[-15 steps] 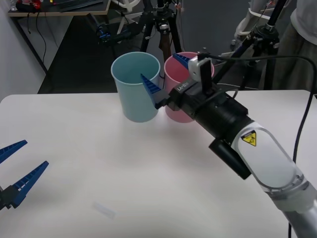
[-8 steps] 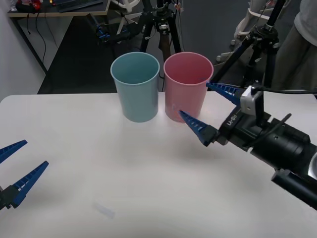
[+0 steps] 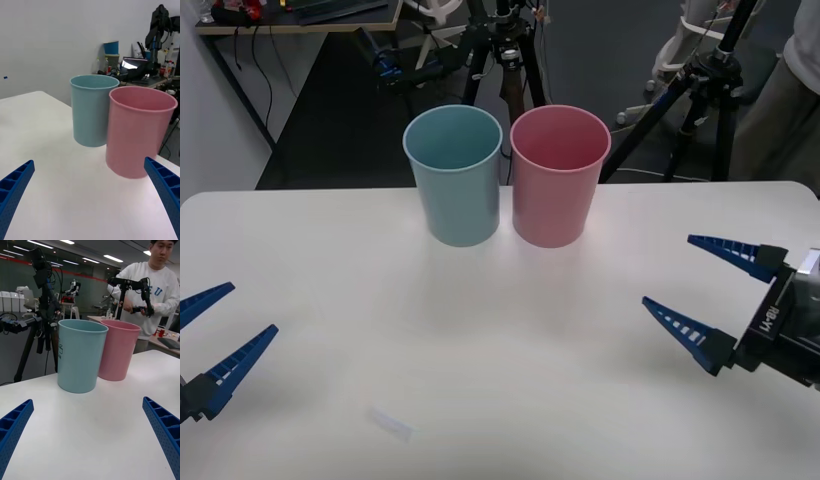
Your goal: Grasp the object on the table and drop it into the matching bin: aluminum can to the light blue bin, PET bottle to the pink bin.
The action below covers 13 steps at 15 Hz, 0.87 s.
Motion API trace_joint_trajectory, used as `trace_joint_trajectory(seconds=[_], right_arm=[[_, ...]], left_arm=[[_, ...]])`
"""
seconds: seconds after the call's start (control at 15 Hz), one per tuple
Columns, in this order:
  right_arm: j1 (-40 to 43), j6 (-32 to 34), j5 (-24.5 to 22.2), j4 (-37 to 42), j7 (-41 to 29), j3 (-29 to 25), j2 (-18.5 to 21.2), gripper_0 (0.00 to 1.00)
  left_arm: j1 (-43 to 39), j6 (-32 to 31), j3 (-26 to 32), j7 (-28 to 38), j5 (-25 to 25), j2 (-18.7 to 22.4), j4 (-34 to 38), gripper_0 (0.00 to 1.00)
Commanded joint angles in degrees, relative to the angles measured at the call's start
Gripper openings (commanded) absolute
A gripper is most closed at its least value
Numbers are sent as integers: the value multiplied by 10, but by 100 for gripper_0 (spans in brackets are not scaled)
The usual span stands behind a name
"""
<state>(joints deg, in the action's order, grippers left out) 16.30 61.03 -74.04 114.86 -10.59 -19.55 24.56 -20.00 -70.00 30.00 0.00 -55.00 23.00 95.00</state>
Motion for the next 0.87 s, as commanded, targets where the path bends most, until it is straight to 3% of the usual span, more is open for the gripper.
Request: trace_joint_trajectory(seconds=[0.07,0.47,0.87], right_arm=[[16,60,29,-53,3,-51,-2,100],[30,104,43,-122,21,-132,-2,100],[37,104,53,-126,24,-151,-2,100]], left_arm=[[0,0,0,0,0,0,0,100],[0,0,0,0,0,0,0,100],[0,0,0,0,0,0,0,100]])
